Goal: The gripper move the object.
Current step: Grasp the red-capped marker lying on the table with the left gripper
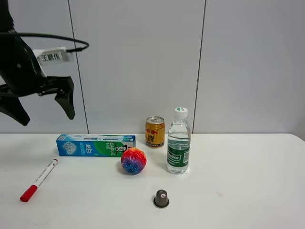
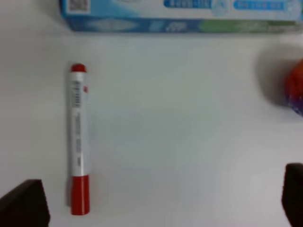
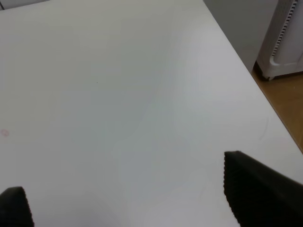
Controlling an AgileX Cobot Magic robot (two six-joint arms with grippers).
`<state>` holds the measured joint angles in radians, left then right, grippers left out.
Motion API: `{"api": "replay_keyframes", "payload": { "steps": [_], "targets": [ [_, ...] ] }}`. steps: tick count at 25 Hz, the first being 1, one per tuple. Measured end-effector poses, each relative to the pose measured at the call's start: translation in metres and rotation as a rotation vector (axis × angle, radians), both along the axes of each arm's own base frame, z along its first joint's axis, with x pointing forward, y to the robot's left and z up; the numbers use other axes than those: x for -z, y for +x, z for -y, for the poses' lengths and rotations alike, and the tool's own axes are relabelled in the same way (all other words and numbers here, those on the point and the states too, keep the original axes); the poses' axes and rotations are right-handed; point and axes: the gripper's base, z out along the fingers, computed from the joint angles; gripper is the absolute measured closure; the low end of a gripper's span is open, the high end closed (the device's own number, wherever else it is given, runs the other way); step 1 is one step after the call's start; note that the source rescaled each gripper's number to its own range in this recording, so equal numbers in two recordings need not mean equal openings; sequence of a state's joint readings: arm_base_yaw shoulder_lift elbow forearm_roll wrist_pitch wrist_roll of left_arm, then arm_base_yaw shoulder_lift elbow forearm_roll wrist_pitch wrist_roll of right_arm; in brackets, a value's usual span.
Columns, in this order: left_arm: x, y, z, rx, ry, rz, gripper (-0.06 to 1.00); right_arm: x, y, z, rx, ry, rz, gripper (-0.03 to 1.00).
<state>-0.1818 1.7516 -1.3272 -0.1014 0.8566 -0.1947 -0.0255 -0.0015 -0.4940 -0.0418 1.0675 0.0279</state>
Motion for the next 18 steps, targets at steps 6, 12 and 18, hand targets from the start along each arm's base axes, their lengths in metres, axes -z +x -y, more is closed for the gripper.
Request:
{"api": "replay_keyframes", "payload": {
  "steps": [6, 12, 18],
  "targets": [
    [0.039, 0.012, -0.001, 0.019, 0.064, -0.088, -0.06, 0.0, 0.0, 0.0, 0.0, 0.0, 0.0, -0.03],
    [0.066, 0.018, -0.004, 0.042, 0.127, -0.142, -0.06, 0.0, 0.0, 0.0, 0.0, 0.0, 0.0, -0.03],
    [0.089, 0.022, -0.009, 0.033, 0.181, -0.19, -0.06, 0.0, 0.0, 0.0, 0.0, 0.0, 0.0, -0.03]
  ]
}}
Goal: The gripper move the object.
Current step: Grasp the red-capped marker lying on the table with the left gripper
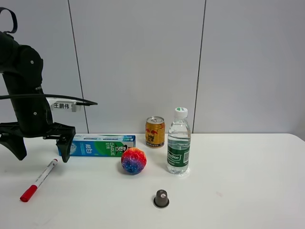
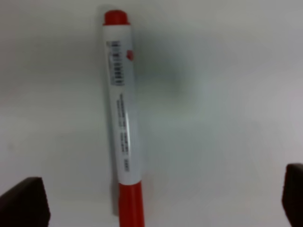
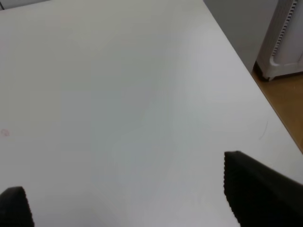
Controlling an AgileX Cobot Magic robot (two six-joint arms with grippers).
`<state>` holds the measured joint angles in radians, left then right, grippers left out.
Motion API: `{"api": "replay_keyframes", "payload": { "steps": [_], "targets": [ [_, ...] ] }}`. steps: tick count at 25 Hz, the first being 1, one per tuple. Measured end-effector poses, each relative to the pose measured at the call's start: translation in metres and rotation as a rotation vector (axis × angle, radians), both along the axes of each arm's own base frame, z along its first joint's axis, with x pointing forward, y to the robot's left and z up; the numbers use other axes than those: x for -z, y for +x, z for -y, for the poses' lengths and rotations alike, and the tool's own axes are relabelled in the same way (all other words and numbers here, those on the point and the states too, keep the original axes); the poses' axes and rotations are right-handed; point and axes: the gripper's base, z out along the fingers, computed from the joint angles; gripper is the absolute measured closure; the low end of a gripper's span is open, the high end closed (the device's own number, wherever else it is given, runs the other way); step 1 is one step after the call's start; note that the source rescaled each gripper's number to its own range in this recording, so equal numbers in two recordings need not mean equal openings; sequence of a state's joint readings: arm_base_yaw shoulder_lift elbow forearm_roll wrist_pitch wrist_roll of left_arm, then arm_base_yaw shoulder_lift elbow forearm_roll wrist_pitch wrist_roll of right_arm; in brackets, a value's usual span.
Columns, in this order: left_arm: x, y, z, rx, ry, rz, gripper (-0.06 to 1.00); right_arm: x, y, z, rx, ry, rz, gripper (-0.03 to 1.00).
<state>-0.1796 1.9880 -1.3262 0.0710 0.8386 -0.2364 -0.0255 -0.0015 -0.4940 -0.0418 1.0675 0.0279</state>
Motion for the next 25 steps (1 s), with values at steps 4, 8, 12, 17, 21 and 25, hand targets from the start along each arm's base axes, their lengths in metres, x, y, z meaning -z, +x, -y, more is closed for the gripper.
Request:
{"api": "replay_keyframes", "payload": {
  "steps": [4, 8, 12, 17, 21, 25],
  "targets": [
    [0.014, 0.002, -0.004, -0.007, 0.012, -0.03, -0.06, 0.0, 0.0, 0.0, 0.0, 0.0, 0.0, -0.03],
    [0.025, 0.005, -0.008, -0.015, 0.016, -0.042, -0.06, 0.0, 0.0, 0.0, 0.0, 0.0, 0.0, -0.03],
    [0.035, 0.006, -0.011, -0.022, 0.019, -0.06, -0.06, 0.0, 0.0, 0.0, 0.0, 0.0, 0.0, -0.03],
    [0.036, 0.009, -0.011, -0.022, 0.014, -0.031, 0.0, 0.0, 0.0, 0.0, 0.0, 0.0, 0.0, -0.03],
    [0.043, 0.01, -0.011, -0.023, 0.011, -0.038, 0.06, 0.0, 0.0, 0.0, 0.0, 0.0, 0.0, -0.03],
    [0.052, 0.009, -0.01, -0.027, 0.01, -0.062, 0.07, 0.0, 0.0, 0.0, 0.0, 0.0, 0.0, -0.03]
  ]
}}
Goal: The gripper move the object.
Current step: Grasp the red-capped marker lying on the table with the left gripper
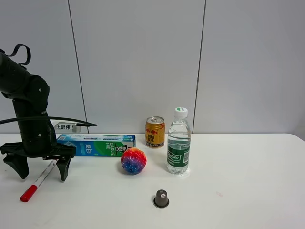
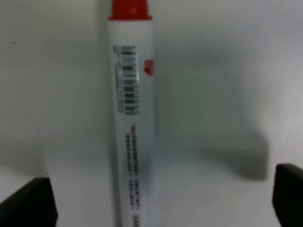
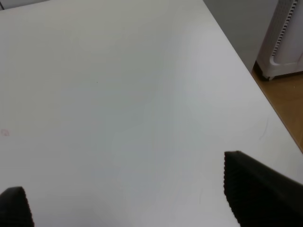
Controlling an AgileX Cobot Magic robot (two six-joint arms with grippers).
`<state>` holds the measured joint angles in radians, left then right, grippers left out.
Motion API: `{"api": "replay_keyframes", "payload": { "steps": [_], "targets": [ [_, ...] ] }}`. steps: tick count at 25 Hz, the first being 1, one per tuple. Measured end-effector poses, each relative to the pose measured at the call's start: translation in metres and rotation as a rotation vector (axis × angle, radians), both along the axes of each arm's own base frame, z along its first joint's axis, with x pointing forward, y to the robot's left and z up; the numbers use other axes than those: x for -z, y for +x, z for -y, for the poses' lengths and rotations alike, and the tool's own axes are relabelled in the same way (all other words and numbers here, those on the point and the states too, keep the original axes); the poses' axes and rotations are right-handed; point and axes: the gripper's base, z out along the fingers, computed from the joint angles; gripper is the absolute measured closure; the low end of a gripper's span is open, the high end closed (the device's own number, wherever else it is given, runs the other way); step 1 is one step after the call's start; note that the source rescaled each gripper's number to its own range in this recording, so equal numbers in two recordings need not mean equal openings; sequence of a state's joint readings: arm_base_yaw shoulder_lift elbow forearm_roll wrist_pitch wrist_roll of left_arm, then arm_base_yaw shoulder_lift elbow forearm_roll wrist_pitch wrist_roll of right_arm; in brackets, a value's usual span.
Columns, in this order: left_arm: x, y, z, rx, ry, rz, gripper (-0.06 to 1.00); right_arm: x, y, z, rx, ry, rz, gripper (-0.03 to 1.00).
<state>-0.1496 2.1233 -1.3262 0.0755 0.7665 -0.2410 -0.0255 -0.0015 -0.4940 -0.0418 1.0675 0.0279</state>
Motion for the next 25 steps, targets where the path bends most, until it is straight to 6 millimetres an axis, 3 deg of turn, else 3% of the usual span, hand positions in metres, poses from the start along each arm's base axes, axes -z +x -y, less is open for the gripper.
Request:
{"api": "replay_keyframes", "payload": {
  "steps": [12, 14, 21, 25],
  "targets": [
    [0.009, 0.0011, 0.0005, -0.004, -0.003, -0.005, 0.08, 0.0, 0.0, 0.0, 0.0, 0.0, 0.0, -0.03],
    [0.009, 0.001, 0.0007, -0.006, -0.006, -0.006, 0.11, 0.0, 0.0, 0.0, 0.0, 0.0, 0.0, -0.03],
    [0.0098, 0.0015, 0.0011, -0.009, -0.01, -0.001, 0.41, 0.0, 0.0, 0.0, 0.0, 0.0, 0.0, -0.03],
    [0.01, 0.0024, 0.0013, -0.008, -0.012, 0.008, 0.46, 0.0, 0.0, 0.0, 0.0, 0.0, 0.0, -0.03]
  ]
}}
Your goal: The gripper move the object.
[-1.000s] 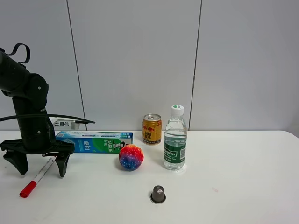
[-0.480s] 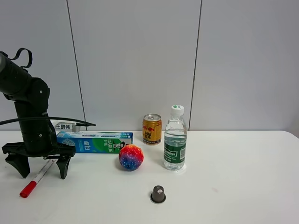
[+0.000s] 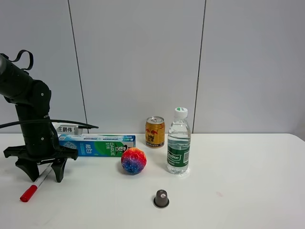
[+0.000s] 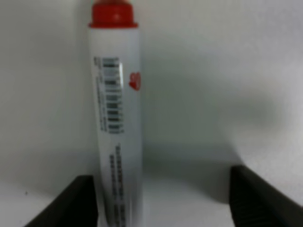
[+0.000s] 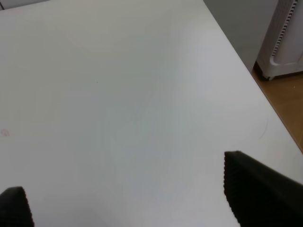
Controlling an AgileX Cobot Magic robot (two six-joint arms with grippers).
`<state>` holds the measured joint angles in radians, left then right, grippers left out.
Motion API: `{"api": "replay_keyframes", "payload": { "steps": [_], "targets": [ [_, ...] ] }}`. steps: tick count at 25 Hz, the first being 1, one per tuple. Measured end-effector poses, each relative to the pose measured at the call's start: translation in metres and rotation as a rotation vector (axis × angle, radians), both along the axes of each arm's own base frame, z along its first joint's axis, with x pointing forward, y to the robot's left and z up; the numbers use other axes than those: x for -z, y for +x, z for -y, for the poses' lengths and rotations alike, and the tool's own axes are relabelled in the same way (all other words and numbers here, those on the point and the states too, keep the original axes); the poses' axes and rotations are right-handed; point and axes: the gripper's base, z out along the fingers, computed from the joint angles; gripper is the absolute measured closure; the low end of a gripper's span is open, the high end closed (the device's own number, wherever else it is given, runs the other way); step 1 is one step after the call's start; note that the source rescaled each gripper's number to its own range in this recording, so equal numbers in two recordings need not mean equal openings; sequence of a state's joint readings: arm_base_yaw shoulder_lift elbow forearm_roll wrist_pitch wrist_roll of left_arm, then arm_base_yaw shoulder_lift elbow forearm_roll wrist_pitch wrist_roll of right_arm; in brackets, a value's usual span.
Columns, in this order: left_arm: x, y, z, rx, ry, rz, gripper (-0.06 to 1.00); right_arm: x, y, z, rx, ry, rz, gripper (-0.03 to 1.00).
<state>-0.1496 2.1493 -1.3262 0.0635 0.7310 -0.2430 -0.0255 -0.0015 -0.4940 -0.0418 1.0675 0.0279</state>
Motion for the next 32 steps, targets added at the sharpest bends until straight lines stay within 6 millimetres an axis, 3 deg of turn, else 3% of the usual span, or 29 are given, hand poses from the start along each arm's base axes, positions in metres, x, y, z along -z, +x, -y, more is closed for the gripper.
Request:
{"api": "replay_keyframes", "payload": {
  "steps": [12, 15, 23, 28, 32],
  "targets": [
    [0.0, 0.001, 0.0, 0.02, 0.002, 0.006, 0.48, 0.0, 0.0, 0.0, 0.0, 0.0, 0.0, -0.03],
    [0.0, 0.0, 0.0, 0.033, 0.008, 0.003, 0.57, 0.0, 0.0, 0.0, 0.0, 0.0, 0.0, -0.03],
    [0.0, 0.0, -0.001, 0.038, 0.012, 0.001, 0.94, 0.0, 0.0, 0.0, 0.0, 0.0, 0.0, -0.03],
    [-0.001, -0.001, -0.001, 0.04, 0.016, -0.016, 0.94, 0.0, 0.0, 0.0, 0.0, 0.0, 0.0, -0.03],
    [-0.032, -0.002, -0.002, 0.05, 0.022, -0.011, 0.94, 0.0, 0.0, 0.0, 0.0, 0.0, 0.0, -0.03]
  ]
}}
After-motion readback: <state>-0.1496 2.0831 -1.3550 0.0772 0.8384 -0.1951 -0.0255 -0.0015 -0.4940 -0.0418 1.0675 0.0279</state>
